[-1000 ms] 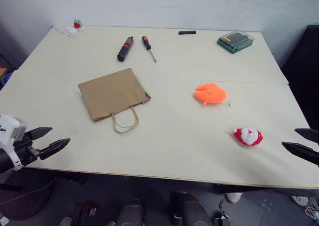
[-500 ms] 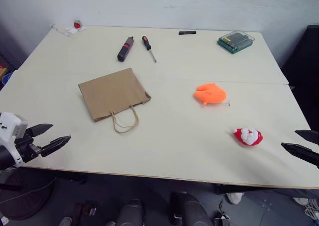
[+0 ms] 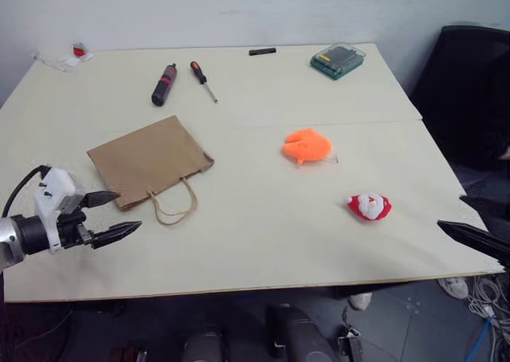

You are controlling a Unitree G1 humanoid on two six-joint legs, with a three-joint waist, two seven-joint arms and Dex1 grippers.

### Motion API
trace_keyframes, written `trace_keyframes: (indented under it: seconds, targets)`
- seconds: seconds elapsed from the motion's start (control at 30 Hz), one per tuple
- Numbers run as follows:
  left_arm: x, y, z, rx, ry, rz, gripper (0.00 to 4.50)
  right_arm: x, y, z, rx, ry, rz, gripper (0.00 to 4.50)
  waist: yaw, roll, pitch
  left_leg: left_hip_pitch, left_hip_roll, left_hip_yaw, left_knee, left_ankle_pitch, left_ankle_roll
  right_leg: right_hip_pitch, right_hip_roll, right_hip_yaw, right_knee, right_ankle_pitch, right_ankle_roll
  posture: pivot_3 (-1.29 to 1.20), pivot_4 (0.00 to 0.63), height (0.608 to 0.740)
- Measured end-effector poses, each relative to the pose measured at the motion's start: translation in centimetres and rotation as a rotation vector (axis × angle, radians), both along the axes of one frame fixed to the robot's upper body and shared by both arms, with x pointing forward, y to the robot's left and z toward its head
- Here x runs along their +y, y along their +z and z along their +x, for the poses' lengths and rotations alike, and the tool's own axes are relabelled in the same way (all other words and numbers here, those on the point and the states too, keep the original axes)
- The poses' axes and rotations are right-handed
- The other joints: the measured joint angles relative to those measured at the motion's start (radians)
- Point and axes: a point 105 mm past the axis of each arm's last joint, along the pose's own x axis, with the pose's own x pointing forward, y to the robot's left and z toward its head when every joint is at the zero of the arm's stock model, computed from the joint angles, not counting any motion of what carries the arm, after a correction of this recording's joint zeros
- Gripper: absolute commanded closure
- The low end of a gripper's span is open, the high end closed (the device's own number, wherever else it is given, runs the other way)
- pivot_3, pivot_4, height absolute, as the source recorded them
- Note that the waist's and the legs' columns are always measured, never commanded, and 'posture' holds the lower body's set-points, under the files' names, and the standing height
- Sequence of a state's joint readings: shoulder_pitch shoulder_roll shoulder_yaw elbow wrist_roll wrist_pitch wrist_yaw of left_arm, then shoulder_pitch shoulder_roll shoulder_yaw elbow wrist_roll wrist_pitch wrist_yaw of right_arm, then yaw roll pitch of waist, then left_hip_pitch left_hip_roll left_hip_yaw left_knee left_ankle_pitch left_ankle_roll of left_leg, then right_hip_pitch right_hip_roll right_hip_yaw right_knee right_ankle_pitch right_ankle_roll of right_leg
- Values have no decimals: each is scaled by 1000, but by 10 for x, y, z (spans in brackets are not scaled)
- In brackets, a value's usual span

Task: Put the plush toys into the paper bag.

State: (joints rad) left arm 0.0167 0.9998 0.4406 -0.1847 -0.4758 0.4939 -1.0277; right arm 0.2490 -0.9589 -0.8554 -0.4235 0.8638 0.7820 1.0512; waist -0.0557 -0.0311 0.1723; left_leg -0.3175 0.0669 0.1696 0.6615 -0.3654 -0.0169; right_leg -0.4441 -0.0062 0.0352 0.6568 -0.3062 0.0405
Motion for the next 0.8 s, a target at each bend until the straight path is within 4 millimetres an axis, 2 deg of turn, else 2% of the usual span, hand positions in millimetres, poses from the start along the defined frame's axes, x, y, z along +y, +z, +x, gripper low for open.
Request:
trace_keyframes:
  seconds: [0.2, 0.3, 0.37, 0.53, 0.57, 0.67, 0.8]
  targets:
    - [-18, 0, 19, -36, -129, 150, 13, 85, 1, -8, -18, 304, -31, 0, 0, 0, 0, -1, 0, -1, 0, 0, 0, 0, 0, -1, -1, 0, 0, 0, 150, 740]
    - [-27, -4, 32, -50, -186, 213, 13, 118, -2, -12, -42, 422, -53, 0, 1, 0, 0, -2, -1, -1, 1, 0, 1, -1, 0, -1, -2, 0, 1, 0, 150, 740]
    - [-27, -8, 39, -62, -209, 269, 13, 130, -4, -12, -53, 469, -52, 0, 2, 0, 0, -3, -1, 0, 1, -1, 1, -1, 0, -1, -2, 0, 1, 0, 150, 740]
    - [-37, -22, 51, -71, -281, 316, 13, 145, -2, -7, -83, 512, -40, 0, 4, -1, 0, -4, -1, 1, 4, -1, 3, -2, 0, -1, -2, 0, 1, 0, 150, 740]
    - [-38, -24, 53, -73, -291, 330, 415, 145, -2, -6, -89, 510, -41, 0, 4, -1, 0, -4, 0, 1, 4, -1, 3, -2, 0, -1, -2, 0, 1, 0, 150, 740]
    - [-40, -26, 59, -89, -316, 355, 1247, 144, 0, 0, -95, 483, -28, 0, 5, -2, 0, -4, 0, 1, 4, -1, 3, -2, 0, -1, -2, 0, 1, 0, 150, 740]
    - [-43, -33, 59, -78, -347, 359, 2551, 144, -2, 0, -87, 475, -27, 0, 4, -2, 0, -4, 0, 1, 4, -1, 3, -2, 0, -1, -1, 0, 1, 0, 150, 740]
